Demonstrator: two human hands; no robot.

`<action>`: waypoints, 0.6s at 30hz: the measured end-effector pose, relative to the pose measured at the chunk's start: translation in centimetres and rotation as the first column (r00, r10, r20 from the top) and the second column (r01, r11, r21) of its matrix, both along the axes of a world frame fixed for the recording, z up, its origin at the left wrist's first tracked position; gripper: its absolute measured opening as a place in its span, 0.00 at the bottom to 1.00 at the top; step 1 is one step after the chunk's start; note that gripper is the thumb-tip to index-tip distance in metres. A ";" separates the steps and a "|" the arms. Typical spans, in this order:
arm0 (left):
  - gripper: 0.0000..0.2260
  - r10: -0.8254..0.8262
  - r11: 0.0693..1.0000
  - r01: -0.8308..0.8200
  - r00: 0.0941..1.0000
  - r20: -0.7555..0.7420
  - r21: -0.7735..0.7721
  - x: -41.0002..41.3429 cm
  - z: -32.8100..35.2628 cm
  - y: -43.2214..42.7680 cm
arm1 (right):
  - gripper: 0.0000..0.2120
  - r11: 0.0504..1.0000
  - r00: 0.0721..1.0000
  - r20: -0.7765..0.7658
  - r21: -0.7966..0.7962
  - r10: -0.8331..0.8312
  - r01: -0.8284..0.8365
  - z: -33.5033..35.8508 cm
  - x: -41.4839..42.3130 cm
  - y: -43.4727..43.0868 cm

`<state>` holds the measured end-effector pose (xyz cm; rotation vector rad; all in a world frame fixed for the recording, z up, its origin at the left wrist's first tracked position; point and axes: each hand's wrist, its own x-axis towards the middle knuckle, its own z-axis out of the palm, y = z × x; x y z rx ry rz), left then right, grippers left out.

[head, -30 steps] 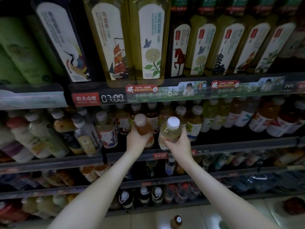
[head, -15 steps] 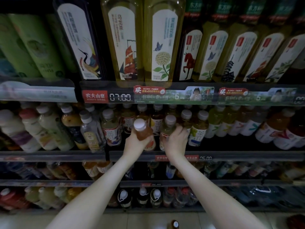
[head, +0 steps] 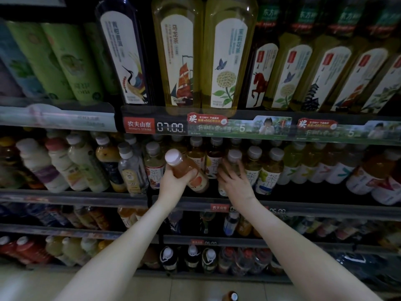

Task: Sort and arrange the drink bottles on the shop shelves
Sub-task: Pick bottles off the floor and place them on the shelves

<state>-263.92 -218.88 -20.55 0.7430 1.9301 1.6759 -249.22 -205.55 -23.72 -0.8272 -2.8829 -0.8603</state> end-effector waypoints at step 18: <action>0.24 -0.188 0.968 0.164 0.975 -0.117 -0.191 -0.2 2.4 -5.0 | 0.27 0.763 0.845 -0.533 -0.527 0.045 -0.373 2.3 0.9 -3.8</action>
